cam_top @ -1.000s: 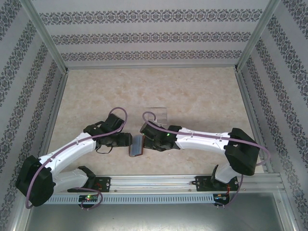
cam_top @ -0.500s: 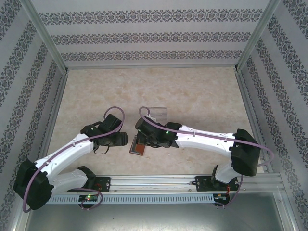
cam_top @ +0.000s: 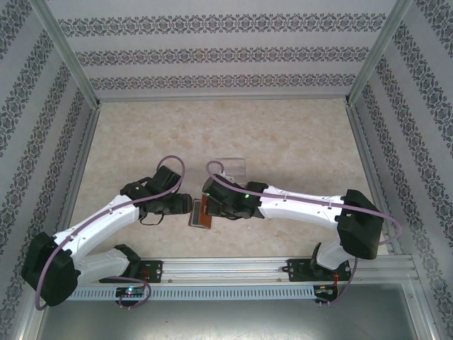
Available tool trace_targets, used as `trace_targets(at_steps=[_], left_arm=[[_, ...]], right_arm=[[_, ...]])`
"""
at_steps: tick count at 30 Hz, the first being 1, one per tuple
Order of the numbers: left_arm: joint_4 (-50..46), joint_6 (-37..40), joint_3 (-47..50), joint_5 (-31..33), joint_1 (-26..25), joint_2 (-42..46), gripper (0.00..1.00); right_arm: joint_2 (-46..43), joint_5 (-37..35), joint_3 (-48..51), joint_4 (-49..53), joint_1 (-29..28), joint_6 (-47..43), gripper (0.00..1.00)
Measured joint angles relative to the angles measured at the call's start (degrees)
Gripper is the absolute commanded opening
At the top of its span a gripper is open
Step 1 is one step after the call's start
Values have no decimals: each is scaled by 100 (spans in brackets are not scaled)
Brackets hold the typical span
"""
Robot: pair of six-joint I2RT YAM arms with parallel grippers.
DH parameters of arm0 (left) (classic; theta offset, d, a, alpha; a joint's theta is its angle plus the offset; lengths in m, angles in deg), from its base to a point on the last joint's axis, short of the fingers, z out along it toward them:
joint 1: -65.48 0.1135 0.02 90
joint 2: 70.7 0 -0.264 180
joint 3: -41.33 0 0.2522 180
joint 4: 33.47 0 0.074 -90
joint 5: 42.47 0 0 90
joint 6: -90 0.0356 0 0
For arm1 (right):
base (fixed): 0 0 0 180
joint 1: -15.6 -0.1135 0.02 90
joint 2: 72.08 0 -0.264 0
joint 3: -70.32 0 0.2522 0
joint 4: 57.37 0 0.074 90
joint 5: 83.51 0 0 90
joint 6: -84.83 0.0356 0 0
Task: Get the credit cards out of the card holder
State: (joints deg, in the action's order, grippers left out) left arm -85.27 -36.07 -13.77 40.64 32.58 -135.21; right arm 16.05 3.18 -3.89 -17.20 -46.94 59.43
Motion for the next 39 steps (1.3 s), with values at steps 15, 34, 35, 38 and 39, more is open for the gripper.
trace_targets(at_steps=[15, 34, 35, 38, 39], left_arm=[[643, -22, 15, -697, -240, -1021, 63], [1246, -48, 72, -901, -306, -1882, 50], [1307, -61, 101, -922, -306, -1880, 50], [1360, -94, 138, -942, -304, -1853, 50], [1370, -109, 149, -942, -304, -1845, 50]], right_arm=[[-581, -122, 1161, 63, 431, 7, 0], [-175, -376, 1467, 365, 804, -378, 11], [-90, -382, 1445, 415, 804, -409, 13], [44, -407, 1342, 560, 804, -505, 20], [44, -433, 1296, 634, 804, -527, 23]])
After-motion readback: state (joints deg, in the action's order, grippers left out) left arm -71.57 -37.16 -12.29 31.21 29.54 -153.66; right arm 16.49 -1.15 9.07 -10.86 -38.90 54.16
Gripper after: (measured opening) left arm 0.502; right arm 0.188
